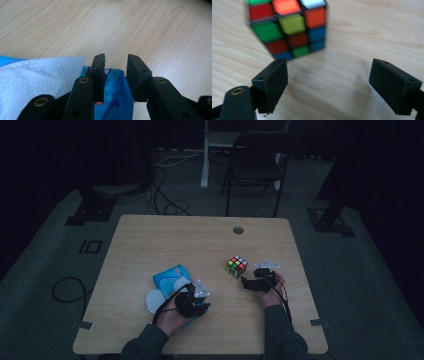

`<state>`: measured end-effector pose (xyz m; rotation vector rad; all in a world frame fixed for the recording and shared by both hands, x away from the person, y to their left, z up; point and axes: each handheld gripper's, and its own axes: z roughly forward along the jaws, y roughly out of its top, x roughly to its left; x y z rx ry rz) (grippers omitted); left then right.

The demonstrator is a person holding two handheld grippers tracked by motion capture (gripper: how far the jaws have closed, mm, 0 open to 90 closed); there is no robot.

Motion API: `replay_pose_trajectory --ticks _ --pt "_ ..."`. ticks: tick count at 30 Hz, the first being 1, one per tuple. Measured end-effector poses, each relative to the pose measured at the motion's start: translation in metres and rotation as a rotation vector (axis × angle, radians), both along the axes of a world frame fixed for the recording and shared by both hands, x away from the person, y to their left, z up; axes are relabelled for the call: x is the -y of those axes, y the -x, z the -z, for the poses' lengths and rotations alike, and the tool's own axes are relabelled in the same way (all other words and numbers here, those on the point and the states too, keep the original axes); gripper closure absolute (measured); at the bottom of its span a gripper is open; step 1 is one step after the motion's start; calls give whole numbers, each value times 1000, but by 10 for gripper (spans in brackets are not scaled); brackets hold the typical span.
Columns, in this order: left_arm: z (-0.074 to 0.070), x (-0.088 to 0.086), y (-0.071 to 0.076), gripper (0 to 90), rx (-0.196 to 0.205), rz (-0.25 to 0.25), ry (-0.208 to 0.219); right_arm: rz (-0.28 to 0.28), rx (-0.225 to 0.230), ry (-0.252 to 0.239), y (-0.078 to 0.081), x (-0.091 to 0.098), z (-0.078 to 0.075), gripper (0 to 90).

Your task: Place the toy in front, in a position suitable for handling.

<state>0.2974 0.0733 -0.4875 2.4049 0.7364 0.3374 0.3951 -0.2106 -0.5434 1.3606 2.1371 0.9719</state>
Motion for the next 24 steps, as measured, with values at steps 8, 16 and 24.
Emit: replay_pose_trajectory --ticks 8,16,24 --pt "-1 -48 2 695 24 -106 -52 -101 85 -39 -1 -10 -19 112" --pt "2 -115 1 680 26 -288 8 -140 91 5 -20 -27 -22 130" --pt "12 -153 -8 606 63 -433 10 -188 85 39 -27 -30 -16 199"
